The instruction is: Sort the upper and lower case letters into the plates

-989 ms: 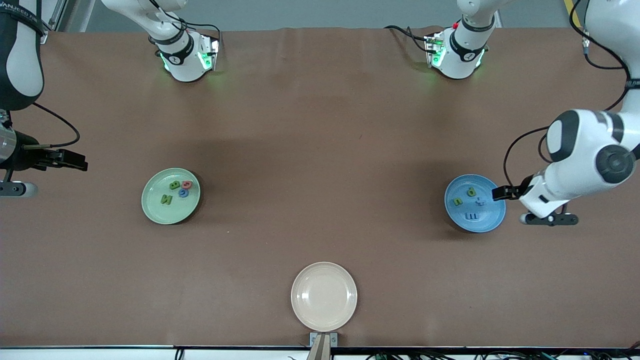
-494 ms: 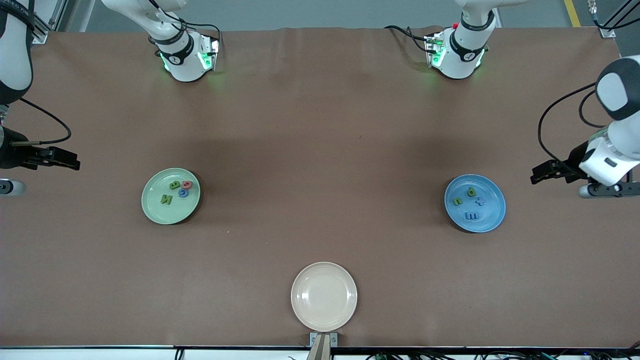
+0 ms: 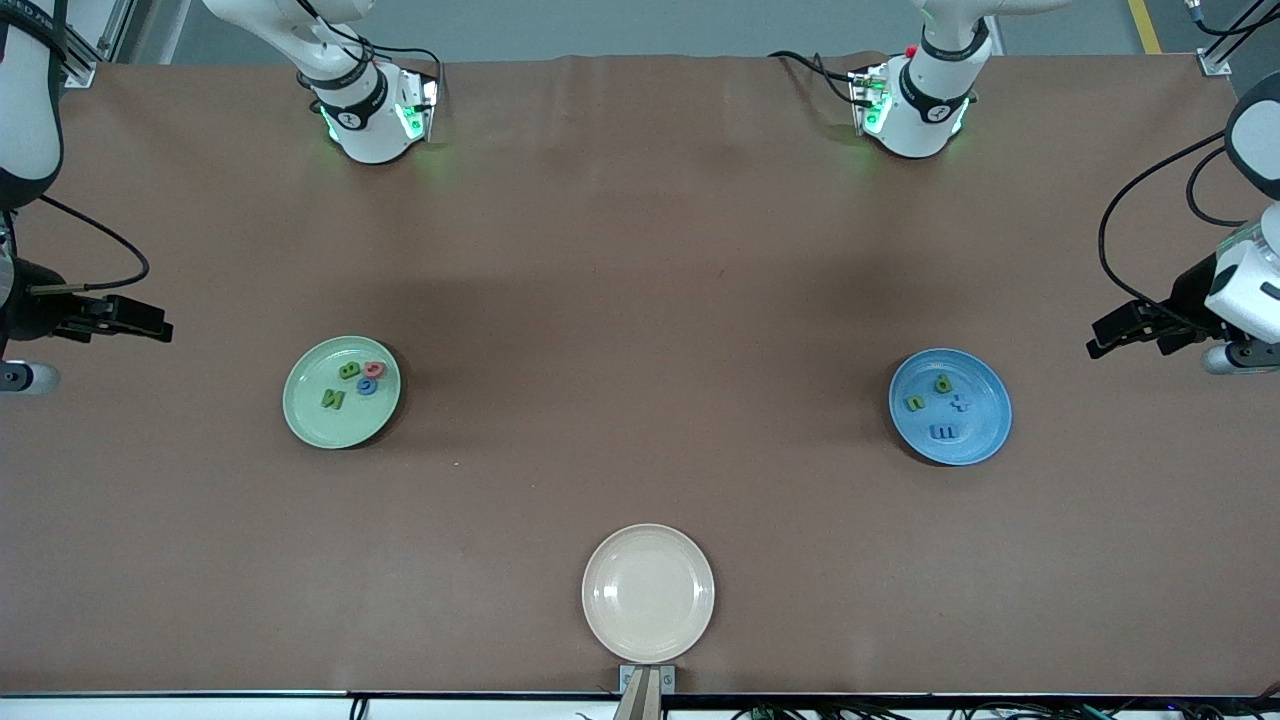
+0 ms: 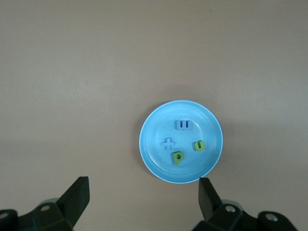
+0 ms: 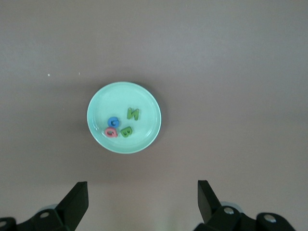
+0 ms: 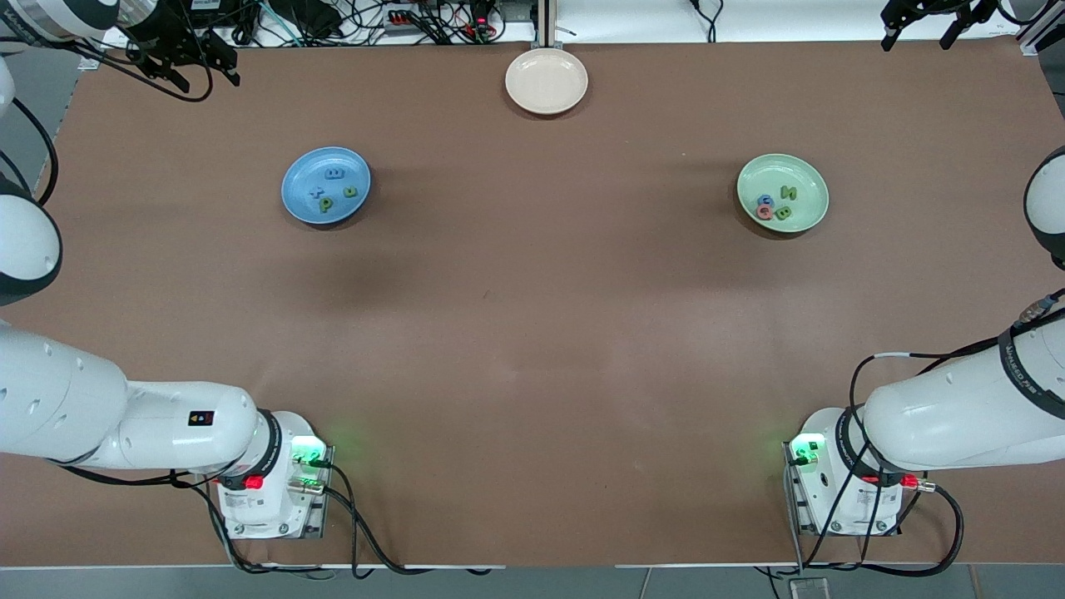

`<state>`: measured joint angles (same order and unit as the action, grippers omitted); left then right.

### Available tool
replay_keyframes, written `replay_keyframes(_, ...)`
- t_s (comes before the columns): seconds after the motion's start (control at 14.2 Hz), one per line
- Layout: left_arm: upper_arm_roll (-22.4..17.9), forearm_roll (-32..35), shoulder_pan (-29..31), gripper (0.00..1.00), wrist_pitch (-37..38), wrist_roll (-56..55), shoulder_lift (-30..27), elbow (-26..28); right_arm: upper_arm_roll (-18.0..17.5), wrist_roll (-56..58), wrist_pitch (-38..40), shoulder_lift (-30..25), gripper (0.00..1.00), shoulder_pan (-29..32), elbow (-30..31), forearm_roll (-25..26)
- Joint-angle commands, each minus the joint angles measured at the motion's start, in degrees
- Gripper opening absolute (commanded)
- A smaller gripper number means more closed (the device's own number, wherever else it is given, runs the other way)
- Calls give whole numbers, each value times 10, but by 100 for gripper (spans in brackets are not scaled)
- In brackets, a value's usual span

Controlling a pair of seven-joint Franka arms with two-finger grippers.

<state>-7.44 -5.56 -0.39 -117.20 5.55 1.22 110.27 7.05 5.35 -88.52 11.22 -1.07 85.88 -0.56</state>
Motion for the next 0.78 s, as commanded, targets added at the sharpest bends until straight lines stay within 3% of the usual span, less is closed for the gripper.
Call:
replay_keyframes(0.0,-3,-5,-7,100,64,-2,-5,-52,-5,4,26,1,100,24,-11,-12)
replay_keyframes(0.21,12,5,-13,100,118,-5,5,-115,-7,4,41,-2,100,24,-13,-12)
replay_keyframes(0.71,62,41,-8,100,187,-80,-1,-198,-10,5,57,-23,100,23,-9,-11)
